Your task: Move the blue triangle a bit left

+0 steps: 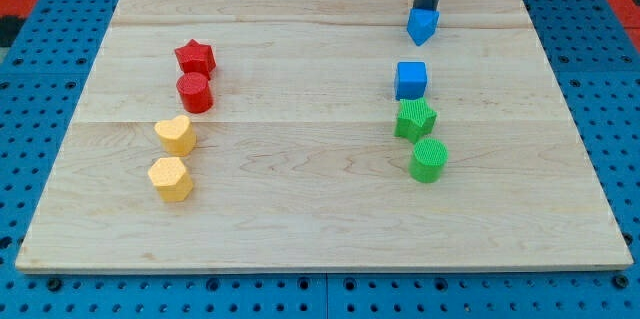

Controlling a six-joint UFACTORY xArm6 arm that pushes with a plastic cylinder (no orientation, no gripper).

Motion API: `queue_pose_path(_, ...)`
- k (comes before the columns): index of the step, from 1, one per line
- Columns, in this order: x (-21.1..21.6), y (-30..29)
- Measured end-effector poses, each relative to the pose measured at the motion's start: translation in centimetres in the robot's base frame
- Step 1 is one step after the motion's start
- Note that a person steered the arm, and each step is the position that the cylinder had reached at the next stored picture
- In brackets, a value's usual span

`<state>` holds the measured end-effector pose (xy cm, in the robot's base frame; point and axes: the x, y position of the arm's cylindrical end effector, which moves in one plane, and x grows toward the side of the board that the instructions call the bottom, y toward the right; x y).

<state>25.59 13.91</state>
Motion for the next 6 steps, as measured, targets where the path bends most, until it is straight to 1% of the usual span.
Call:
queue_pose_path(3,4.1,0.4)
queue_pose_path(4,4.8,3.0)
queue_pose_path(6,7.1,4.8)
